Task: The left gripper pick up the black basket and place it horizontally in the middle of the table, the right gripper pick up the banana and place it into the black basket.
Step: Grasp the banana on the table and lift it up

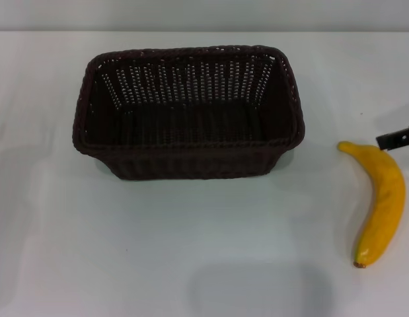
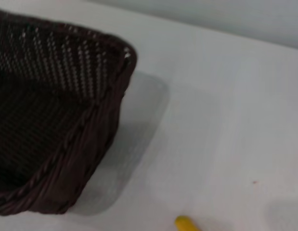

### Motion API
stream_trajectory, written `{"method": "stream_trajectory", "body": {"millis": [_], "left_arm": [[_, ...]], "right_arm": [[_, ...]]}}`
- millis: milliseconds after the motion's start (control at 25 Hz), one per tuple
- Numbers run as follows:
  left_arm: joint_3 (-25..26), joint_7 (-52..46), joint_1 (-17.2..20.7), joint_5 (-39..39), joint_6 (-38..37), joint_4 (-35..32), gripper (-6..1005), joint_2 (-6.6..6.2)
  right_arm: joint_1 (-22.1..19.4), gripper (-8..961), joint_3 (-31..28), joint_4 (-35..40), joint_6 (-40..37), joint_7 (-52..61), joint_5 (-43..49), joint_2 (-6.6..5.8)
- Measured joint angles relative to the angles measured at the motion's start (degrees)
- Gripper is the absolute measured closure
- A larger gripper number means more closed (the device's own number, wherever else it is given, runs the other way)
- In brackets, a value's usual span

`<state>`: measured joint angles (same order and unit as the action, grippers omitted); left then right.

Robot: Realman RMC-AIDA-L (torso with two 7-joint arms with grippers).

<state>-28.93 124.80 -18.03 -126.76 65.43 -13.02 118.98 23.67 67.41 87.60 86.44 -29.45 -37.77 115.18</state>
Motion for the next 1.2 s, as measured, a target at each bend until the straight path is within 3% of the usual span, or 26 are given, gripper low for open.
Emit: {"method": "stream_trajectory", "body": {"millis": [240,680,1160,1200], "left_arm": [[-0.4,0.0,-0.3,0.1,0.0,0.0,375,0.02],[-0.6,0.0,-1.5,1.2,0.1,0.5,375,-0.03],[-0.6,-0.2,-1.4,1.3,1.4,0.7,375,-0.02],[-0.6,-0.2,-1.4,1.3,1.7,0.7,375,-0.01]], "right_arm": [[2.2,177,3.6,-3.4,-0.9,2.1,2.5,0.05],[6.2,191,4.7,-14.4,-3.6,2.0,4.6,0.07],[7.2,206,5.7,-16.8,-4.7,1.9,6.8,-0.13],[7.2,248,5.7,-16.9,-4.6,1.9,6.8,-0.15]]}}
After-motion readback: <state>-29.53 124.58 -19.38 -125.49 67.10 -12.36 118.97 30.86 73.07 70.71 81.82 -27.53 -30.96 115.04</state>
